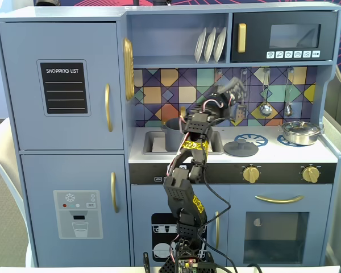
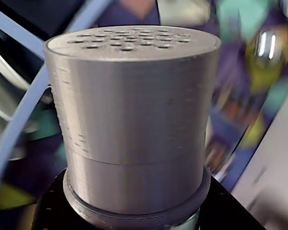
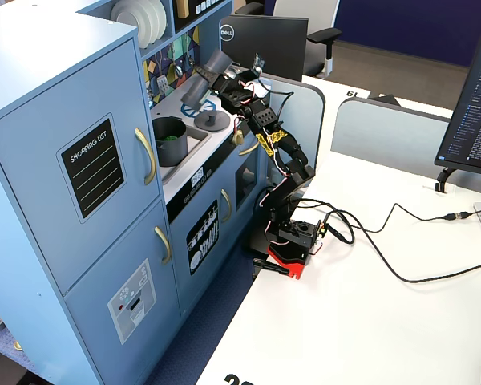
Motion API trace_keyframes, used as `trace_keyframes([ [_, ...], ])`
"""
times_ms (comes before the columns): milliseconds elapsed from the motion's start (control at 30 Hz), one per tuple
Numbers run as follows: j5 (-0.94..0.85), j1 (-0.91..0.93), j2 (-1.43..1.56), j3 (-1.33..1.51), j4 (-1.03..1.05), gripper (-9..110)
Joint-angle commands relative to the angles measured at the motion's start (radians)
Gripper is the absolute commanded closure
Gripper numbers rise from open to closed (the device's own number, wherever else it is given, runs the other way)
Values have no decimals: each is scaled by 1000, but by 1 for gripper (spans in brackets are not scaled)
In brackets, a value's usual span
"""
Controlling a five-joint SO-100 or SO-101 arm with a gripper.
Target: Put salt in the gray recipient
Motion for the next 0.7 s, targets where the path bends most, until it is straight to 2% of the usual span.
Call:
trace_keyframes([
  [0,354,-120,69,-23,41,101],
  [300,828,-339,-11,-137,155,101],
  [467,1014,-453,-98,-219,175,101],
  [667,1178,-534,-152,-241,11,101],
])
